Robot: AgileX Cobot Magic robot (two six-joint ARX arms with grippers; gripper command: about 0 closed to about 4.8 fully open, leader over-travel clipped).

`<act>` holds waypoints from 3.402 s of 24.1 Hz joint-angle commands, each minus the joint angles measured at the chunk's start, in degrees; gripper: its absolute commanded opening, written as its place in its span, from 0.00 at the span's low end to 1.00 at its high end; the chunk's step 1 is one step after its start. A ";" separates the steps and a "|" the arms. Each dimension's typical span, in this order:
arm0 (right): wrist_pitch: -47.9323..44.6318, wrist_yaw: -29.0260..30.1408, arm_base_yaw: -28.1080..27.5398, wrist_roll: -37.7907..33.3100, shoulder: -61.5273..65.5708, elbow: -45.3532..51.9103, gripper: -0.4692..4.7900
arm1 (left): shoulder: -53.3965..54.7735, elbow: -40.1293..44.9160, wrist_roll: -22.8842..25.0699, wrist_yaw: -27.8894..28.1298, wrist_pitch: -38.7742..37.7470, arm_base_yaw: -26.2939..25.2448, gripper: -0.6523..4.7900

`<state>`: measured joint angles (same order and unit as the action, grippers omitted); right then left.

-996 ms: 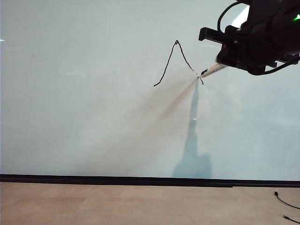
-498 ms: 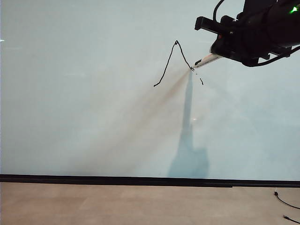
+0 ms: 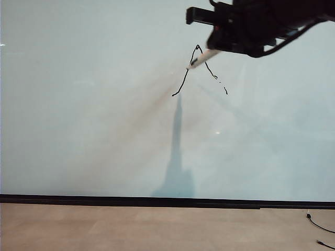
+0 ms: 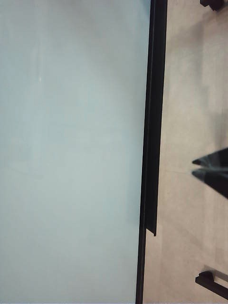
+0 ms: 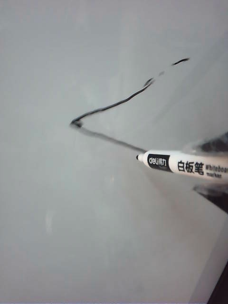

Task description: Pick up the pen on the shelf to the right of the whiteboard and write the letter A.

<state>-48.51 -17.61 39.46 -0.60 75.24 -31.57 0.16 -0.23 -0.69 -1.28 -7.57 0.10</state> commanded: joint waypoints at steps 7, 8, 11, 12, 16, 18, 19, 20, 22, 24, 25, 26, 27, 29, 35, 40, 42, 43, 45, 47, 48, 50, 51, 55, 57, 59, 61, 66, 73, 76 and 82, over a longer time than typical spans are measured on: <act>1.11 2.54 -1.95 1.97 3.52 -4.55 0.07 | 0.02 -0.15 0.24 -0.04 0.33 0.02 0.11; 1.27 2.56 -1.97 2.01 4.04 -5.14 0.07 | 0.02 -0.15 0.24 -0.04 0.33 0.02 0.11; 1.42 2.51 -2.01 2.19 5.01 -6.29 0.07 | 0.02 -0.15 0.24 -0.02 0.35 0.02 0.11; 1.77 2.01 -2.03 2.21 5.14 -6.62 0.07 | 0.02 -0.15 0.24 -0.02 0.33 0.02 0.11; 2.01 -1.25 -2.05 2.89 5.03 -6.97 0.07 | 0.02 -0.15 0.24 -0.02 0.33 0.02 0.11; 2.14 -2.01 -2.03 3.45 4.87 -6.95 0.07 | 0.02 -0.15 0.24 -0.02 0.35 0.02 0.11; 2.23 -2.01 -2.03 3.45 4.76 -6.95 0.07 | 0.02 -0.15 0.24 -0.02 0.35 0.02 0.11; 2.40 -2.49 -2.03 3.52 4.61 -6.93 0.07 | 0.02 -0.15 0.24 -0.02 0.35 0.00 0.11; 2.86 -3.15 -2.03 3.69 4.22 -6.86 0.07 | 0.02 -0.15 0.22 -0.02 0.35 0.00 0.11; 3.63 -3.32 -2.05 3.82 3.67 -6.86 0.07 | 0.02 -0.15 0.24 -0.02 0.35 0.02 0.11; 3.78 -3.48 -2.08 3.91 3.48 -6.86 0.07 | 0.02 -0.15 0.22 -0.02 0.33 0.02 0.11; 3.85 -3.52 -2.08 4.09 3.34 -6.86 0.07 | 0.02 -0.15 0.24 -0.02 0.35 0.02 0.11; 4.59 -3.50 -2.43 4.09 2.84 -6.86 0.07 | 0.02 -0.15 0.24 -0.02 0.35 0.02 0.11; 5.73 -3.56 -2.49 4.13 2.16 -6.86 0.07 | 0.02 -0.15 0.24 -0.02 0.35 0.02 0.11; 6.71 -4.94 -2.78 5.18 -0.13 -6.01 0.07 | 0.02 -0.15 0.22 -0.02 0.33 0.02 0.11; 7.80 -5.46 -3.34 5.18 -1.81 -5.33 0.07 | 0.02 -0.15 0.24 -0.02 0.33 0.02 0.11; 8.44 -5.46 -3.39 5.20 -2.27 -5.31 0.07 | 0.02 -0.15 0.22 -0.02 0.33 0.02 0.11; 8.39 -5.44 -3.39 5.22 -2.29 -5.31 0.07 | 0.02 -0.15 0.22 -0.02 0.35 0.02 0.11; 8.39 -5.42 -3.39 5.20 -2.32 -5.31 0.07 | 0.02 -0.15 0.24 0.00 0.35 0.02 0.11; 8.48 -5.25 -3.28 5.20 -2.43 -5.31 0.07 | 0.02 -0.15 0.24 -0.02 0.35 0.02 0.11; 8.87 -5.20 -2.86 5.20 -2.73 -5.27 0.07 | 0.02 -0.15 0.24 -0.02 0.35 0.02 0.11; 10.99 -7.10 0.02 6.56 -6.10 -4.39 0.07 | 0.02 -0.15 0.24 -0.02 0.35 0.02 0.11; 11.87 -9.55 2.89 8.04 -8.72 -3.34 0.07 | 0.02 -0.15 0.24 -0.02 0.35 0.02 0.11; 19.91 -12.59 6.12 8.52 -17.53 -0.15 0.07 | 0.02 -0.15 0.24 -0.02 0.35 0.02 0.11; 24.22 -13.66 7.58 8.59 -23.61 3.39 0.07 | 0.02 -0.15 0.24 -0.02 0.35 0.00 0.11; 27.28 -13.40 7.74 8.61 -30.40 7.48 0.07 | 0.02 -0.15 0.24 0.00 0.35 0.02 0.11; 30.42 -13.18 7.76 8.61 -36.46 10.82 0.07 | 0.02 -0.15 0.24 -0.04 0.35 0.02 0.11; 40.65 -13.75 7.69 8.63 -51.30 17.35 0.07 | 0.02 -0.15 0.22 -0.04 0.37 0.02 0.11; 42.97 -14.40 7.69 8.63 -65.68 24.39 0.07 | 0.02 -0.15 0.24 -0.04 0.33 0.00 0.11; 45.79 -14.47 7.65 8.79 -70.49 25.81 0.07 | 0.02 -0.15 0.24 -0.02 0.35 0.02 0.11; 54.40 -15.30 7.65 8.74 -75.14 26.14 0.07 | 0.02 -0.15 0.24 -0.04 0.35 0.02 0.11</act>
<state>5.50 -32.49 47.05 8.08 0.05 -5.34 0.16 -0.23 -0.69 -1.32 -7.57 0.12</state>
